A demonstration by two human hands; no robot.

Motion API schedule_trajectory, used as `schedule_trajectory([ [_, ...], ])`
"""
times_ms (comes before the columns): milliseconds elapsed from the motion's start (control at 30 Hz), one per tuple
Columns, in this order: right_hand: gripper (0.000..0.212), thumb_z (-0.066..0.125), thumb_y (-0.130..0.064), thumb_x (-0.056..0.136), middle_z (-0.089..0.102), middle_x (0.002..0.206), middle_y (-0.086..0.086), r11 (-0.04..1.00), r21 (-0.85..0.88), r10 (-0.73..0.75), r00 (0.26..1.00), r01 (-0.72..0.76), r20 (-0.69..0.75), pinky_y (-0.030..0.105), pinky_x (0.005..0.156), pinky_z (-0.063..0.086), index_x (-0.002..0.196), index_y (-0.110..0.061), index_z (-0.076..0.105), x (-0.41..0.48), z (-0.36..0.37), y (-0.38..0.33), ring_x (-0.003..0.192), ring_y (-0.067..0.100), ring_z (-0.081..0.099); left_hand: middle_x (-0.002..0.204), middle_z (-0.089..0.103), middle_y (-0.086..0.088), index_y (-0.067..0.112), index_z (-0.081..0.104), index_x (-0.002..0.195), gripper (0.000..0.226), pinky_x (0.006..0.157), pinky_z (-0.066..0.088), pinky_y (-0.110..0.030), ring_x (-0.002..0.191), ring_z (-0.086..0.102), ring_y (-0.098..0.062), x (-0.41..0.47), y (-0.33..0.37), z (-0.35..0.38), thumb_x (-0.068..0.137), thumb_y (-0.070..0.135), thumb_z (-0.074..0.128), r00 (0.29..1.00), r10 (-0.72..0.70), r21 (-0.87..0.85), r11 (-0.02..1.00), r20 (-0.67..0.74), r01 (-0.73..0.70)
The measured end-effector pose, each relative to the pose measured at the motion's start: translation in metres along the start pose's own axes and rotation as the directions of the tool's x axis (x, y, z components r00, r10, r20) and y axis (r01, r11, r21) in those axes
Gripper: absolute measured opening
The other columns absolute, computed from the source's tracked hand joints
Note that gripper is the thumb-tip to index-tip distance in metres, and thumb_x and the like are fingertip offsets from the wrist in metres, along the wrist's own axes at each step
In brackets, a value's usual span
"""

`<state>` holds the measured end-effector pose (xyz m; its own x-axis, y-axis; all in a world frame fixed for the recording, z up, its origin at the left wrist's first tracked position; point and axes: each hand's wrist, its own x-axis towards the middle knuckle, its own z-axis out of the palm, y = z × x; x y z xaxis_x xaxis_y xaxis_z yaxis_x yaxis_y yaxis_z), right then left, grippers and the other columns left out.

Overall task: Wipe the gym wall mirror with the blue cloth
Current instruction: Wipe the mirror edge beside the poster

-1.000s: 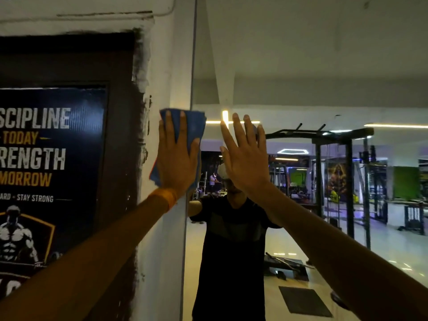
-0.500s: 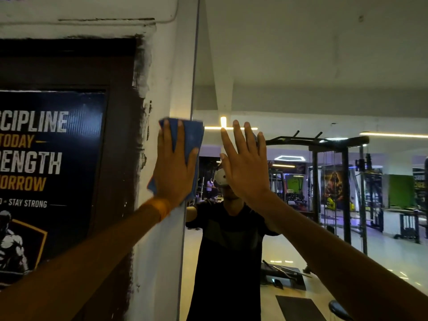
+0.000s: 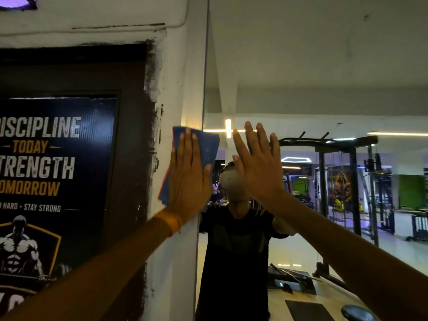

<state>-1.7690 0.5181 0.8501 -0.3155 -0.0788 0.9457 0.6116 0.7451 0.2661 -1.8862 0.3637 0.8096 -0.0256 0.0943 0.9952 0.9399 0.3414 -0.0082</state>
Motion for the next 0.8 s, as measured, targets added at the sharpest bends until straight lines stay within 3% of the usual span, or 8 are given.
schedule_trajectory([
  [133,0.067,0.011,-0.054,0.104,0.015,0.17,0.014,0.999,0.008,-0.033,0.999,0.033,0.022,0.061,0.123,0.017,0.163,-0.022,0.019,0.008,-0.01,0.003,0.157,0.037,0.011,0.17,0.009,-0.02,0.001,0.012,0.162,0.071,0.129,-0.002,-0.043,0.159,0.006,-0.035,0.043,-0.013,-0.004,0.104,0.04,0.028,0.997,0.046,-0.001,0.999,0.065,-0.046],
  [300,0.062,0.031,-0.045,0.107,0.013,0.171,0.013,1.0,-0.008,-0.008,0.998,0.008,-0.069,0.055,0.126,0.012,0.163,-0.021,0.02,0.077,-0.034,0.019,0.158,0.035,0.009,0.17,0.008,-0.021,0.011,0.014,0.163,0.079,0.129,0.004,-0.048,0.158,0.006,-0.038,0.161,-0.007,-0.016,0.096,0.053,0.008,1.0,-0.003,0.001,1.0,0.02,0.003],
  [433,0.061,0.033,-0.044,0.109,0.01,0.171,0.011,0.999,0.018,0.037,0.998,-0.036,-0.051,0.053,0.126,0.008,0.164,-0.022,0.017,0.115,-0.035,0.031,0.158,0.033,0.006,0.17,0.008,-0.019,0.01,0.017,0.163,0.072,0.129,0.006,-0.053,0.158,0.006,-0.038,0.137,-0.006,-0.004,0.102,0.048,0.017,0.999,0.039,0.01,0.999,-0.031,-0.038],
  [500,0.061,0.029,-0.045,0.11,0.008,0.172,0.011,1.0,0.016,0.026,0.998,-0.026,-0.064,0.051,0.126,0.004,0.164,-0.022,0.014,0.111,-0.028,0.032,0.158,0.033,0.004,0.17,0.0,-0.015,0.008,0.011,0.163,0.071,0.128,-0.004,-0.05,0.158,-0.003,-0.036,0.098,-0.015,0.006,0.106,0.048,0.022,0.993,0.115,-0.018,0.993,-0.016,-0.116],
  [633,0.062,0.023,-0.045,0.108,0.012,0.171,0.012,0.999,0.019,0.028,0.994,-0.026,-0.109,0.052,0.126,0.006,0.164,-0.021,0.016,0.105,-0.024,0.03,0.158,0.034,0.008,0.17,0.002,-0.019,0.001,0.009,0.161,0.09,0.125,-0.009,-0.043,0.156,-0.009,-0.035,0.114,-0.027,-0.002,0.1,0.068,0.001,0.98,0.189,-0.007,0.982,0.055,-0.189],
  [700,0.063,0.021,-0.045,0.107,0.012,0.171,0.012,0.999,0.035,0.03,0.994,-0.026,-0.104,0.052,0.127,0.007,0.164,-0.021,0.017,0.106,-0.026,0.029,0.158,0.033,0.008,0.169,0.005,-0.024,-0.003,0.01,0.16,0.103,0.123,-0.011,-0.039,0.156,-0.003,-0.042,0.168,-0.019,-0.012,0.094,0.075,-0.004,0.989,0.14,0.025,0.99,0.045,-0.141],
  [800,0.064,0.016,-0.048,0.106,0.009,0.172,0.01,0.999,0.033,0.028,0.995,-0.025,-0.099,0.052,0.128,0.006,0.164,-0.022,0.015,0.105,-0.024,0.031,0.158,0.032,0.005,0.171,-0.002,-0.02,0.002,0.001,0.162,0.081,0.128,-0.002,-0.047,0.158,-0.003,-0.04,0.227,-0.013,-0.014,0.105,0.057,0.019,0.998,-0.034,0.167,0.986,0.045,0.026],
])
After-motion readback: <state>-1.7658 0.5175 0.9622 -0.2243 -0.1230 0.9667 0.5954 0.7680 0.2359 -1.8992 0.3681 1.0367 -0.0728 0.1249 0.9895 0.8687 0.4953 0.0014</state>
